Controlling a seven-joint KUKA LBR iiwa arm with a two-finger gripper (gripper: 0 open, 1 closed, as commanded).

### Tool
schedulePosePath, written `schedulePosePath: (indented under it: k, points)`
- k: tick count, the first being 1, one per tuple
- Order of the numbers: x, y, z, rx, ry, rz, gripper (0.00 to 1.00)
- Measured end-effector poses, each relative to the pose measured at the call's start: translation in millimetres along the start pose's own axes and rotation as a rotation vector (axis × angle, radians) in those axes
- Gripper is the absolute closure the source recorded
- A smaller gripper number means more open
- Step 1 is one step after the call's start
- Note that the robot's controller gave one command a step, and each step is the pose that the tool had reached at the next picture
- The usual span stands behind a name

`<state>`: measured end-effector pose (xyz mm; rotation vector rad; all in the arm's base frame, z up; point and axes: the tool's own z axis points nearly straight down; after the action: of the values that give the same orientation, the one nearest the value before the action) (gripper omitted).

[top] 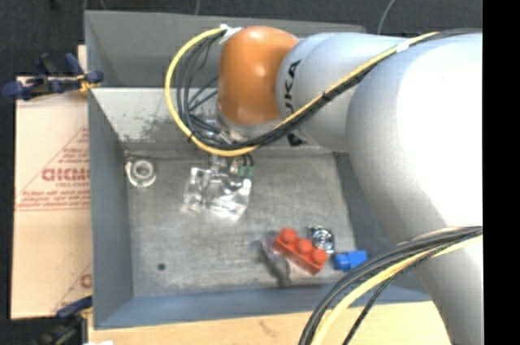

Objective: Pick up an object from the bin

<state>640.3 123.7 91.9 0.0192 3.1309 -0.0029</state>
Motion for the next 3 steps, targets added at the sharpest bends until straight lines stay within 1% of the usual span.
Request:
schedulePosePath:
  k: [1,3]
  points:
    - [5.6,-1.8,-1.7,-0.008,0.013,0.016,1.0]
    - [5.7,-1.5,-1.6,-0.009,0.013,0.018,1.0]
